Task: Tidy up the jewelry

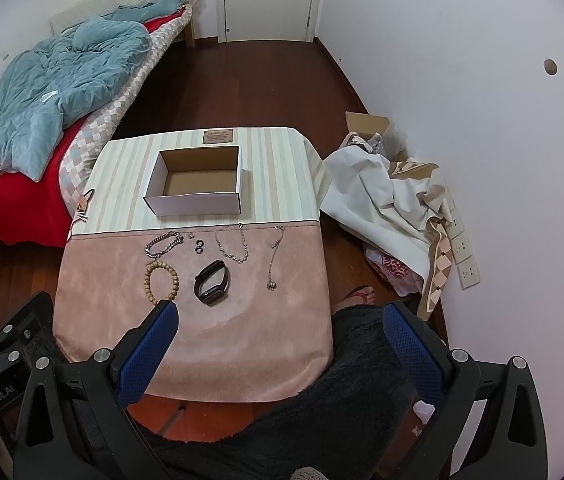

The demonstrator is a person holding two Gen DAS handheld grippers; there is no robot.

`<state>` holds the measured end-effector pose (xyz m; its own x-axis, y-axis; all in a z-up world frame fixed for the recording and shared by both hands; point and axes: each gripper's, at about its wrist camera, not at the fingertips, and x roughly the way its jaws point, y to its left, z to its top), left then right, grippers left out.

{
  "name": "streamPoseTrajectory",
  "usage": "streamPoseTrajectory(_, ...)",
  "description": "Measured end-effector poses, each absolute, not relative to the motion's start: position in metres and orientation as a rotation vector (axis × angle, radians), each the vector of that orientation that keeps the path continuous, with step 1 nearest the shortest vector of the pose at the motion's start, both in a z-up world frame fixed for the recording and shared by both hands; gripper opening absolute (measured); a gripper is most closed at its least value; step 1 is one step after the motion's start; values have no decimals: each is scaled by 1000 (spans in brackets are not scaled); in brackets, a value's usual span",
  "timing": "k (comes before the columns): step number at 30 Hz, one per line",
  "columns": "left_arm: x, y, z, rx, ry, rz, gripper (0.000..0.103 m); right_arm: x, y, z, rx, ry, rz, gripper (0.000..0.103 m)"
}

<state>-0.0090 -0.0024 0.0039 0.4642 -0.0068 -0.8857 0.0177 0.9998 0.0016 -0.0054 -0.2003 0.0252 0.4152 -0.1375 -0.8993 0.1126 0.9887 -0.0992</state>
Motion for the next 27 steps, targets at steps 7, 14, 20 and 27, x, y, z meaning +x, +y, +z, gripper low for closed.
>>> streamPoseTrajectory(7, -11, -1, 6, 9, 1080, -15, 103, -8, -197, 28, -35, 1118, -159, 103)
streamPoseTrajectory(14, -13, 1, 9, 6, 1073, -19, 103, -9, -198, 29, -37, 1113, -159, 103)
streamPoseTrajectory(20, -13, 1, 9, 6, 1073, -17, 103, -9, -198, 30, -37, 1112, -160, 103)
streamPoseTrajectory(27, -14, 1, 11, 5, 1071, -18, 103, -9, -200, 32, -33, 1109, -157, 103)
